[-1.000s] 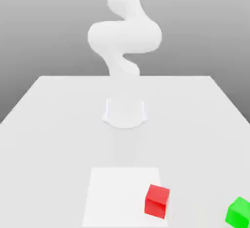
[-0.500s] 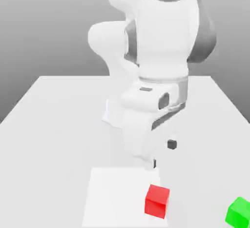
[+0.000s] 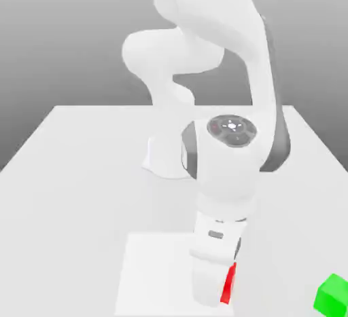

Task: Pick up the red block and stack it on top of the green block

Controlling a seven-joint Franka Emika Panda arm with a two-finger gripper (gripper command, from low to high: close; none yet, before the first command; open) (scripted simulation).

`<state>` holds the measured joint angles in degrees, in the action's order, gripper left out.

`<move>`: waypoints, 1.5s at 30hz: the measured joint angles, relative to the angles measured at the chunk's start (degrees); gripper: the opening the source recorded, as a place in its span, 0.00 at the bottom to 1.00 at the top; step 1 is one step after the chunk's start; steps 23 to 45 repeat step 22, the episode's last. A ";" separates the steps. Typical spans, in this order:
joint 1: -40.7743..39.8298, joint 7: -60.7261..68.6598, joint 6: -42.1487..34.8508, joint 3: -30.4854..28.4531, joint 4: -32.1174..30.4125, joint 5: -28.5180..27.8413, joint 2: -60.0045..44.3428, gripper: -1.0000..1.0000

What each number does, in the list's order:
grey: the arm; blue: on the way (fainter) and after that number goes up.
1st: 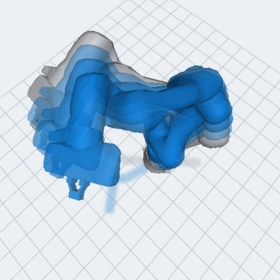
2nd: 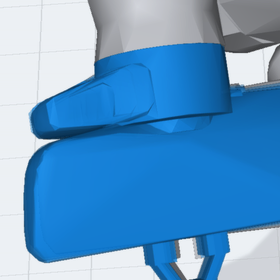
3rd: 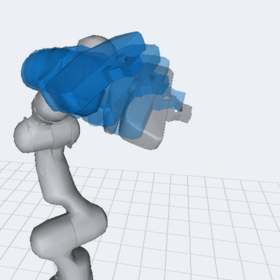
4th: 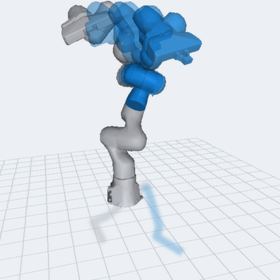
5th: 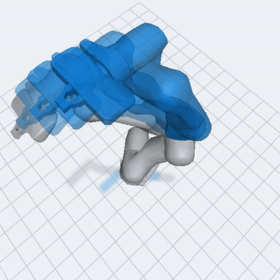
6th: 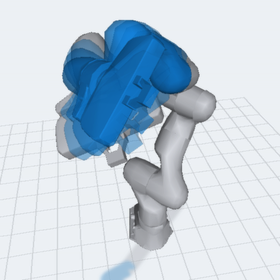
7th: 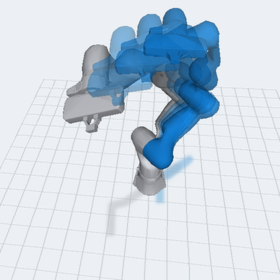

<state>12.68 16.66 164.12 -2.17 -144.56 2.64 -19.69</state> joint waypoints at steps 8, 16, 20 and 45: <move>3.78 -6.65 -11.75 0.98 3.28 -2.15 8.50 0.00; 13.99 -22.46 -17.93 5.21 17.13 -4.29 0.82 0.00; 14.66 -23.31 -13.48 4.92 17.82 -4.84 -4.32 1.00; 14.66 -23.31 -13.48 4.92 17.82 -4.84 -4.32 1.00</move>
